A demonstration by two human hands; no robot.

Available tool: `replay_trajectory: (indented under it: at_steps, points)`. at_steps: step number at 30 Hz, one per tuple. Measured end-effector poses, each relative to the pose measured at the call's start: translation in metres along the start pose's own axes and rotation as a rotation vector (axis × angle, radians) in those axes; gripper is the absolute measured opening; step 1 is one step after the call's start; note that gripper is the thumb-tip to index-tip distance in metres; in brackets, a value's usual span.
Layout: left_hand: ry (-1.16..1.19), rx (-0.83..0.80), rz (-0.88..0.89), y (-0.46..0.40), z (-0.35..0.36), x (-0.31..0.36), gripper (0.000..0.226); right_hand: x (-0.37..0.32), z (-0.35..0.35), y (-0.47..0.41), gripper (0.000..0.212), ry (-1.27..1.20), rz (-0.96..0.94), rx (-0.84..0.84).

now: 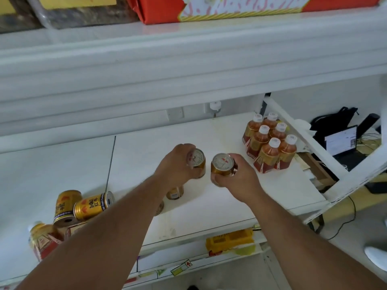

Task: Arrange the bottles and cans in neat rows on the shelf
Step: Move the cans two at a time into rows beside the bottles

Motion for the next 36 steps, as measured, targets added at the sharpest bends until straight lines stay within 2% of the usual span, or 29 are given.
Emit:
replay_trajectory:
  at_steps: [4, 8, 10, 11, 14, 17, 24, 33, 36]
  points:
    - [0.053, 0.1, 0.091, 0.021, -0.015, 0.027, 0.069, -0.021, -0.023, 0.003, 0.061, -0.036, -0.058, 0.05]
    - [0.142, 0.128, 0.031, 0.046, -0.017, 0.042, 0.086, -0.037, -0.039, 0.017, 0.066, -0.025, -0.114, 0.055]
    - [0.153, 0.149, 0.002, 0.062, -0.014, 0.048, 0.087, -0.044, -0.044, 0.029, 0.066, -0.026, -0.139, 0.043]
    - [0.159, 0.159, -0.005, 0.071, -0.011, 0.051, 0.082, -0.046, -0.046, 0.035, 0.066, -0.019, -0.152, 0.039]
    - [0.2, 0.176, 0.009, 0.095, -0.003, 0.059, 0.046, -0.05, -0.047, 0.055, 0.066, 0.0, -0.171, -0.004]
    - [0.185, 0.204, 0.02, 0.119, 0.004, 0.065, 0.032, -0.05, -0.046, 0.075, 0.063, -0.008, -0.189, -0.046]
    - [0.19, 0.255, -0.016, 0.166, 0.018, 0.062, 0.041, -0.051, -0.043, 0.118, 0.063, -0.019, -0.195, -0.071]
    - [0.342, 0.186, 0.014, 0.216, 0.035, 0.062, 0.04, -0.055, -0.041, 0.182, 0.062, 0.016, -0.136, -0.056]
    - [0.355, 0.189, 0.047, 0.231, 0.038, 0.072, 0.032, -0.054, -0.046, 0.198, 0.063, 0.032, -0.132, -0.043]
Point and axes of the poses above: each hand's wrist, its own y-axis away from the middle knuckle, its own z-axis out of the palm, x = y × z, the point moved 4 cm from there along -y, towards the middle knuckle, and after that the axes turned 7 degrees about -x, right-handed, at the moved point
